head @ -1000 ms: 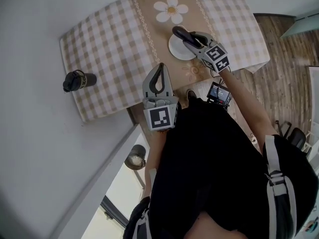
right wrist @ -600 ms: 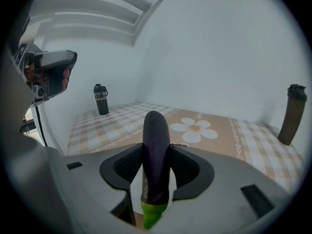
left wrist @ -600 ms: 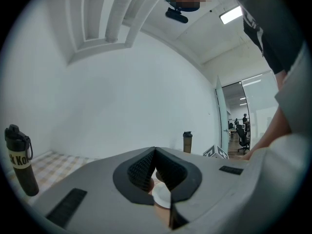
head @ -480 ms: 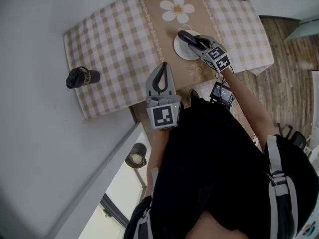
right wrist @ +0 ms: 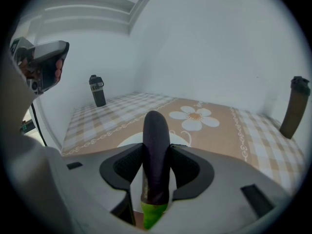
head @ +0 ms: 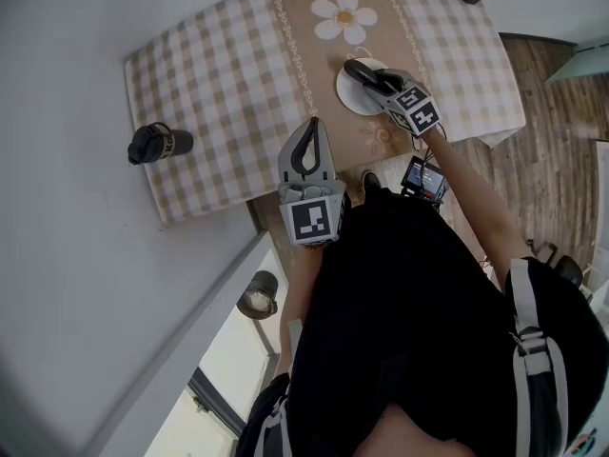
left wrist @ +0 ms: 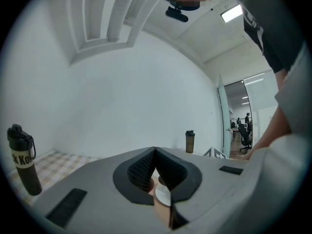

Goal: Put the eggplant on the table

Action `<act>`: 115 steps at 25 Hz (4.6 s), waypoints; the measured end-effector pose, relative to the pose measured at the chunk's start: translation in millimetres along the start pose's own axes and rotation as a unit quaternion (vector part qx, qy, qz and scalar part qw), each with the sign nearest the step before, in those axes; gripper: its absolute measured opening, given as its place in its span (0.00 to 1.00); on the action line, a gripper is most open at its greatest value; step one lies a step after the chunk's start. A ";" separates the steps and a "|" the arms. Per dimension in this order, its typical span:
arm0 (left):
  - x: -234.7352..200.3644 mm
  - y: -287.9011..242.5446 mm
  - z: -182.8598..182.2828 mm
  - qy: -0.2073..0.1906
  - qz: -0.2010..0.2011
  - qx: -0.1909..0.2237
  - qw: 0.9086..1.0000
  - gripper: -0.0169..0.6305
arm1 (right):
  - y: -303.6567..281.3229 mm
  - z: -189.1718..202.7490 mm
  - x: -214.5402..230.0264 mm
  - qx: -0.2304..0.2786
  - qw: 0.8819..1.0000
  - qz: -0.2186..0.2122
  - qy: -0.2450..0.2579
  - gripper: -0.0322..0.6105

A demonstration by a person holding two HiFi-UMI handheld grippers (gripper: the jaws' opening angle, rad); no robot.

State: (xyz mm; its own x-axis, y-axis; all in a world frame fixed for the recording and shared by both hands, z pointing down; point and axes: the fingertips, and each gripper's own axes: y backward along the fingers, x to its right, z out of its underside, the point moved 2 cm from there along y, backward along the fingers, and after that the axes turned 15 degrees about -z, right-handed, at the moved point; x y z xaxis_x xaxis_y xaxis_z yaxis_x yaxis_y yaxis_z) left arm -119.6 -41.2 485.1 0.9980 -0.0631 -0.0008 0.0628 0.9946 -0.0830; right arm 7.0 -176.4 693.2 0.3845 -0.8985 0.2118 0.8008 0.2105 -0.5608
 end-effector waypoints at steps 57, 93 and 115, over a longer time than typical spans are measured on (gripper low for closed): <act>3.8 -17.0 -27.7 -0.047 0.022 0.045 0.998 0.04 | 72.6 -130.7 -52.0 0.181 0.983 -0.036 0.000 0.34; 24.2 -24.0 -113.8 -0.067 0.017 0.155 0.986 0.04 | 214.2 -247.2 -138.7 0.368 0.914 0.083 0.151 0.22; 46.5 -21.3 -78.1 -0.053 0.060 0.121 0.989 0.04 | 185.9 -193.5 -123.5 0.311 0.939 0.089 0.116 0.05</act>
State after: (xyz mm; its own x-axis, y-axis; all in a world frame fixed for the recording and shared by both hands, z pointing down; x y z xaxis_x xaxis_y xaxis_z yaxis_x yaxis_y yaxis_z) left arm -74.9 -71.8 409.0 0.9925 0.0529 0.1099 -0.0695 0.9857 0.1534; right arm 19.5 -100.9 408.0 0.4857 -0.8720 -0.0617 0.8741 0.4854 0.0196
